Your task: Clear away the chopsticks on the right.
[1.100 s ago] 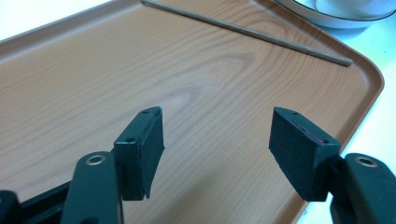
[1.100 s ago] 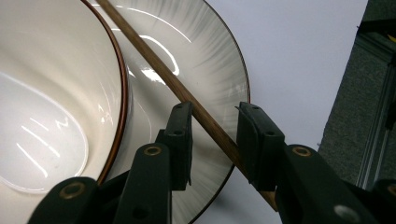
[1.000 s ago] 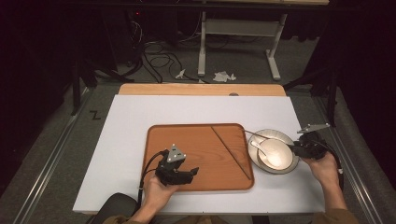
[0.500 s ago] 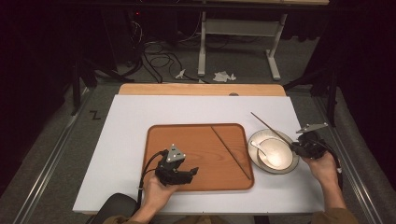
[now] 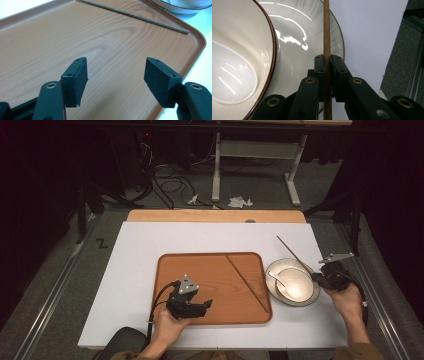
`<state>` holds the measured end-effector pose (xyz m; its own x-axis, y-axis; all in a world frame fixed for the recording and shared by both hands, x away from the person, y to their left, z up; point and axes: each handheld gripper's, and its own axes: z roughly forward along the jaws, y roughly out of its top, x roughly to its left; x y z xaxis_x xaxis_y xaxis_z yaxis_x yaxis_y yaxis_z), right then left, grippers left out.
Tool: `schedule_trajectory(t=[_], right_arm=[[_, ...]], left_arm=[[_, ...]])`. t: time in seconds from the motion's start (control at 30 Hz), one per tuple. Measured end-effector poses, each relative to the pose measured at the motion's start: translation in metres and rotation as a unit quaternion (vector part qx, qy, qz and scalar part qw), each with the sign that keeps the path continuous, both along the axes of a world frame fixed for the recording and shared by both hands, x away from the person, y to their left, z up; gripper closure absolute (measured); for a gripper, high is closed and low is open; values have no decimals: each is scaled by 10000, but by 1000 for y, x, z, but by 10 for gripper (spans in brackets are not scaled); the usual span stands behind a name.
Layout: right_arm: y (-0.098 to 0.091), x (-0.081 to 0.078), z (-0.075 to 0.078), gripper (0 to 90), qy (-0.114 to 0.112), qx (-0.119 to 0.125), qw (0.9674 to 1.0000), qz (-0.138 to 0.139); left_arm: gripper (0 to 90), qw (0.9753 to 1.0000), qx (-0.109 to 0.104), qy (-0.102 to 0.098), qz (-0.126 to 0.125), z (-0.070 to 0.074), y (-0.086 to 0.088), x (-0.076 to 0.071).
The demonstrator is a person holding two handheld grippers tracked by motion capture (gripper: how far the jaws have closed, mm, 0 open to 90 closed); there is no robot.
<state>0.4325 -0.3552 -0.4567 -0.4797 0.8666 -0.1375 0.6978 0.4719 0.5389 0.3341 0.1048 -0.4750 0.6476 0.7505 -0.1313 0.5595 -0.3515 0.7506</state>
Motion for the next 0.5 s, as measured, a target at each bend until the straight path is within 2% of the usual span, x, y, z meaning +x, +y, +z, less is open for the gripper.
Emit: schedule_trajectory(t=[0.1, 0.17, 0.27, 0.37, 0.5], right_arm=[[-2, -4, 7, 851, -124, 206, 9997, -36], [-1, -7, 10, 851, -207, 216, 9995, -25], [-1, -8, 14, 852, -242, 332, 9991, -46], [2, -11, 19, 851, -342, 342, 9988, -13], [9, -19, 32, 851, -523, 462, 9975, 71]], left_arm=[[354, 10000, -8, 6, 5, -1, 0, 0], [352, 10000, -80, -1, 34, 0, 1, 0], [352, 9999, -98, 7, 39, 0, 2, 1], [351, 10000, -91, 3, 28, 0, 1, 1], [351, 9999, -116, -8, 51, 1, 2, 0]])
